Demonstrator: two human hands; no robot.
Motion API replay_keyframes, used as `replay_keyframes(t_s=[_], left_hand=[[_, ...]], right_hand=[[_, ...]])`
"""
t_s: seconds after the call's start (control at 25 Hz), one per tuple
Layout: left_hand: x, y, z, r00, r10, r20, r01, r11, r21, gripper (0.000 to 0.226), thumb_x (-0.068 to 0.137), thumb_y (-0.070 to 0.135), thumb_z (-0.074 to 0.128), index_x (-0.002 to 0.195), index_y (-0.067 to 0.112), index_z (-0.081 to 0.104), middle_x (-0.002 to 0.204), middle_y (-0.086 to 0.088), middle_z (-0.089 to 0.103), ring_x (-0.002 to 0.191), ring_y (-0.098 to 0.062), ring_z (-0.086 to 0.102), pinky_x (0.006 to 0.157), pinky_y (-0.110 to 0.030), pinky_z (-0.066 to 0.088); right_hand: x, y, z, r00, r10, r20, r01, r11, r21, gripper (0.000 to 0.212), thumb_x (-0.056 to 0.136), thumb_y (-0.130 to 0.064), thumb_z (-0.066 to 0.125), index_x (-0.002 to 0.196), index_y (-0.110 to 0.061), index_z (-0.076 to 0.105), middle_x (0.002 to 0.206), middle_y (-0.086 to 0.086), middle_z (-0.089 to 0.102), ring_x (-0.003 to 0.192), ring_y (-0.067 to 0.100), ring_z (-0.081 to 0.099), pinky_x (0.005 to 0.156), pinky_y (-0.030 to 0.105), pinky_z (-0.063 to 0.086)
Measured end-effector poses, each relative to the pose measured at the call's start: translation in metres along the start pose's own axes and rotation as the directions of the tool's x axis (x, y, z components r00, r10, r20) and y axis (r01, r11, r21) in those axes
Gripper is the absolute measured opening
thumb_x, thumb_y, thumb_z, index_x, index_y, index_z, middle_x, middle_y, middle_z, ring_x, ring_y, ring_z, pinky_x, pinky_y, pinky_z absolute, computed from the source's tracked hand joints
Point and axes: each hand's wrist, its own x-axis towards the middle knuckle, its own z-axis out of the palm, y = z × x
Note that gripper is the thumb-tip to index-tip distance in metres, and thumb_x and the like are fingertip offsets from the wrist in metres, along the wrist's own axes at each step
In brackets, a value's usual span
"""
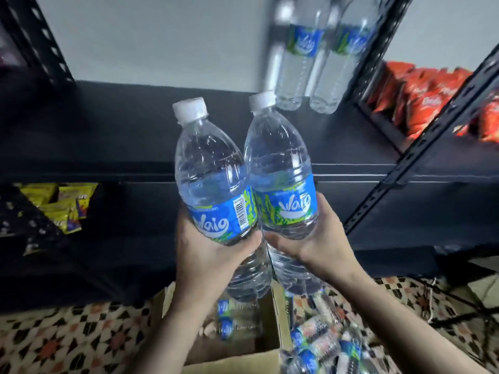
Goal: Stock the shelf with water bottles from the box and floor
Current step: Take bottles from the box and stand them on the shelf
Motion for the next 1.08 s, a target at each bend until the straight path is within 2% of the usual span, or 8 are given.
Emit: replay_keyframes(t_s=[0.16, 0.24, 0.32, 0.52, 0.6, 0.76, 0.92, 1.08], left_hand=[[0.033, 0.034, 0.022, 0.998, 0.056, -0.040, -0.056, 0.998, 0.009, 0.084, 0.038, 0.027, 0.096, 0.111, 0.029, 0.055, 0.105, 0.008, 0.071, 0.095, -0.006, 0.070, 0.085, -0.036, 0.058], [0.052, 0.040, 0.033, 0.998, 0.055, -0.044, -0.055, 0.998, -0.018, 0.088, 0.039, 0.022, 0.097, 0.116, 0.024, 0.055, 0.108, 0.006, 0.071, 0.097, -0.008, 0.070, 0.089, -0.039, 0.057], [0.074, 0.046, 0.045, 0.996, 0.060, -0.068, -0.061, 0.998, -0.001, 0.088, 0.036, 0.029, 0.095, 0.114, 0.025, 0.055, 0.107, 0.006, 0.071, 0.096, -0.010, 0.070, 0.088, -0.042, 0.057], [0.120, 0.065, 0.078, 0.983, 0.081, -0.162, -0.076, 0.996, 0.034, 0.074, 0.041, 0.017, 0.098, 0.102, 0.024, 0.057, 0.097, 0.005, 0.071, 0.084, -0.005, 0.069, 0.079, -0.033, 0.057], [0.137, 0.067, 0.088, 0.978, 0.078, -0.193, -0.070, 0.996, 0.047, 0.076, 0.039, 0.021, 0.098, 0.104, 0.023, 0.057, 0.097, 0.005, 0.071, 0.085, -0.005, 0.069, 0.079, -0.034, 0.057], [0.170, 0.069, 0.098, 0.961, 0.029, -0.274, -0.026, 1.000, 0.016, 0.079, 0.034, 0.030, 0.096, 0.104, 0.022, 0.060, 0.093, 0.004, 0.074, 0.082, -0.012, 0.072, 0.079, -0.044, 0.060], [0.198, 0.075, 0.093, 0.943, 0.064, -0.327, -0.052, 0.998, 0.045, 0.085, 0.033, 0.032, 0.096, 0.106, 0.026, 0.054, 0.099, 0.007, 0.072, 0.088, -0.012, 0.071, 0.083, -0.040, 0.059], [0.235, 0.080, 0.084, 0.934, 0.079, -0.348, -0.052, 0.995, 0.086, 0.086, 0.030, 0.038, 0.095, 0.104, 0.026, 0.053, 0.101, 0.006, 0.070, 0.090, -0.014, 0.070, 0.083, -0.041, 0.059]], right_hand=[[0.034, -0.026, -0.021, 0.996, -0.060, -0.068, 0.061, 0.998, 0.015, 0.074, 0.055, -0.028, 0.096, 0.116, -0.025, 0.054, 0.100, -0.016, 0.074, 0.094, 0.000, 0.069, 0.090, 0.037, 0.056], [0.053, -0.031, -0.026, 0.994, -0.079, -0.074, 0.080, 0.997, 0.014, 0.077, 0.051, -0.035, 0.095, 0.115, -0.028, 0.054, 0.101, -0.016, 0.074, 0.095, 0.001, 0.070, 0.091, 0.040, 0.056], [0.077, -0.033, -0.032, 0.992, -0.104, -0.079, 0.105, 0.994, 0.008, 0.082, 0.048, -0.043, 0.094, 0.117, -0.030, 0.053, 0.102, -0.014, 0.074, 0.096, 0.003, 0.070, 0.090, 0.041, 0.056], [0.141, -0.039, -0.045, 0.987, -0.156, -0.049, 0.157, 0.987, 0.020, 0.085, 0.046, -0.045, 0.095, 0.118, -0.031, 0.052, 0.101, -0.012, 0.074, 0.093, 0.002, 0.071, 0.089, 0.040, 0.057], [0.163, -0.043, -0.048, 0.984, -0.177, -0.024, 0.177, 0.984, 0.021, 0.080, 0.048, -0.040, 0.095, 0.116, -0.030, 0.054, 0.100, -0.013, 0.074, 0.091, -0.001, 0.070, 0.087, 0.038, 0.058], [0.200, -0.054, -0.050, 0.976, -0.216, 0.018, 0.216, 0.976, 0.002, 0.069, 0.053, -0.037, 0.093, 0.110, -0.030, 0.056, 0.094, -0.017, 0.073, 0.087, -0.009, 0.067, 0.083, 0.023, 0.056], [0.229, -0.066, -0.044, 0.962, -0.266, 0.067, 0.267, 0.963, -0.015, 0.073, 0.055, -0.040, 0.092, 0.114, -0.032, 0.051, 0.096, -0.024, 0.067, 0.091, -0.015, 0.061, 0.076, 0.002, 0.044], [0.260, -0.079, -0.017, 0.964, -0.264, 0.002, 0.262, 0.960, 0.102, 0.074, 0.052, -0.033, 0.095, 0.112, -0.033, 0.051, 0.092, -0.028, 0.067, 0.089, -0.020, 0.060, 0.075, -0.001, 0.041]])
